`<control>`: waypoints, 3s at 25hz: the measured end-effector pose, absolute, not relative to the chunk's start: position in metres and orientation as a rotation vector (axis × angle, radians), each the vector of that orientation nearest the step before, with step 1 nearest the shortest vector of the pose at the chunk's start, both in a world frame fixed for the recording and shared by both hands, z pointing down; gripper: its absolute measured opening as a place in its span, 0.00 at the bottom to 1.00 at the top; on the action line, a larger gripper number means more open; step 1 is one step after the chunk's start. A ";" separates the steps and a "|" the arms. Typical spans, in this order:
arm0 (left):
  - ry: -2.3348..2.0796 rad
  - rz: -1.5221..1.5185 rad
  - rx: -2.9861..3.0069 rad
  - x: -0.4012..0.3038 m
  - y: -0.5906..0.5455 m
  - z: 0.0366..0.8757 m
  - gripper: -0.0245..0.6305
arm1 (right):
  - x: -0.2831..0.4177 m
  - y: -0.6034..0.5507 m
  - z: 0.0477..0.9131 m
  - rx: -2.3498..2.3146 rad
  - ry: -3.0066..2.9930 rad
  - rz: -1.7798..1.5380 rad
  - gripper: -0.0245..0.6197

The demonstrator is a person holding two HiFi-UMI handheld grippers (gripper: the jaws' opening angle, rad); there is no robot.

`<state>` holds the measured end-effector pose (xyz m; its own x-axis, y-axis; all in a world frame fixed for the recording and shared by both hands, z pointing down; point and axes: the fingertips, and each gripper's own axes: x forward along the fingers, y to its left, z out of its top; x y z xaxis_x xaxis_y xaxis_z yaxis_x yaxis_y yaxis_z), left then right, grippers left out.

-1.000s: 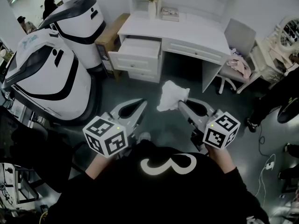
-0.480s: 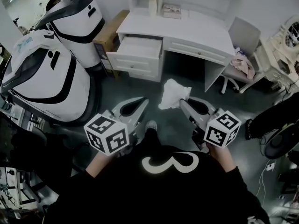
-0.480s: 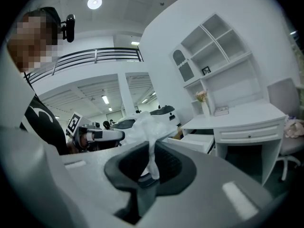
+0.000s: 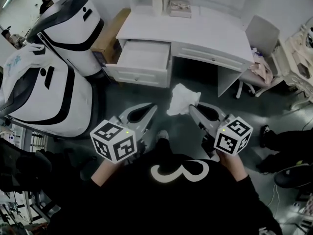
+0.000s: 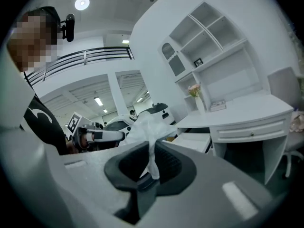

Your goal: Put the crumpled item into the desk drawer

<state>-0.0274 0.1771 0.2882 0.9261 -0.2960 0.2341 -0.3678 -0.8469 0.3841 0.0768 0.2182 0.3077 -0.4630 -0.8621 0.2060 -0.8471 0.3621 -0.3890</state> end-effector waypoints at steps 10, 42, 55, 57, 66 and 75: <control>-0.487 0.287 2.582 0.016 0.028 0.317 0.05 | 0.120 0.073 0.337 -1.619 2.559 -0.851 0.10; -0.716 0.316 2.423 0.020 -0.186 0.368 0.05 | 0.125 -0.172 0.393 -1.462 2.783 -1.037 0.10; -0.879 0.327 2.269 0.000 -0.261 0.412 0.05 | 0.108 -0.260 0.452 -1.366 2.902 -1.203 0.10; -0.894 0.330 2.251 -0.001 -0.268 0.418 0.05 | 0.107 -0.270 0.462 -1.366 2.927 -1.212 0.10; -0.944 0.347 2.175 -0.008 -0.285 0.442 0.05 | 0.101 -0.297 0.511 -1.335 3.003 -1.322 0.10; -0.979 0.360 2.112 -0.020 -0.298 0.465 0.05 | 0.099 -0.311 0.561 -1.338 3.049 -1.456 0.10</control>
<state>-0.0196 -0.2984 0.4646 0.6651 -0.5281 0.5281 -0.7444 -0.4120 0.5255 0.0987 -0.3106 0.5611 -0.6260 -0.3914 0.6745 -0.7706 0.4431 -0.4581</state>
